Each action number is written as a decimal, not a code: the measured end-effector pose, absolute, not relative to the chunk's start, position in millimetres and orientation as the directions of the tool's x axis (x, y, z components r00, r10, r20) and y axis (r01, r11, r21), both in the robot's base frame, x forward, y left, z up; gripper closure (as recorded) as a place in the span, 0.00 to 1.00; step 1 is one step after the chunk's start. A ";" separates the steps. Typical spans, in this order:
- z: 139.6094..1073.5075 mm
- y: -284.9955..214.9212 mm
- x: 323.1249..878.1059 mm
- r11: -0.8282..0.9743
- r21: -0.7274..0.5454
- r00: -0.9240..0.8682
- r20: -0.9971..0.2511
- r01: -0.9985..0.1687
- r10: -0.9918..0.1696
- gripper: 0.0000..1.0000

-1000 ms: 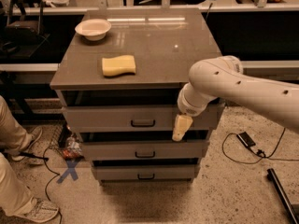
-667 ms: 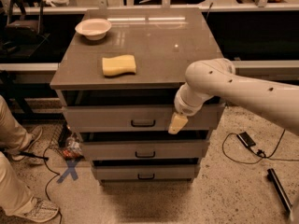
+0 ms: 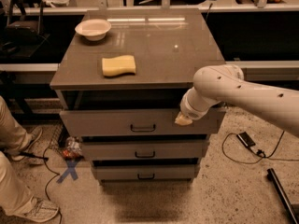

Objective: Open top drawer

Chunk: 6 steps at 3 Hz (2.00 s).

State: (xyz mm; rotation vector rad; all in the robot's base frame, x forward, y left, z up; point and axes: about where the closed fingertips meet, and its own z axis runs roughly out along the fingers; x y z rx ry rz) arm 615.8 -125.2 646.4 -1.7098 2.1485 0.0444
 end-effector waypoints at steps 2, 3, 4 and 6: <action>649.1 -125.2 615.8 0.254 -0.216 -0.177 -0.321 -0.943 -0.930 1.00; 647.7 -124.5 615.3 0.253 -0.213 -0.177 -0.320 -0.944 -0.931 0.83; 646.4 -123.8 614.8 0.251 -0.211 -0.176 -0.320 -0.945 -0.931 0.51; 644.9 -123.2 614.2 0.250 -0.209 -0.176 -0.319 -0.946 -0.931 0.05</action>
Offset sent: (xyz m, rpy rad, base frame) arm -0.1166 -0.1008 0.0345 0.1641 -0.1204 -0.2211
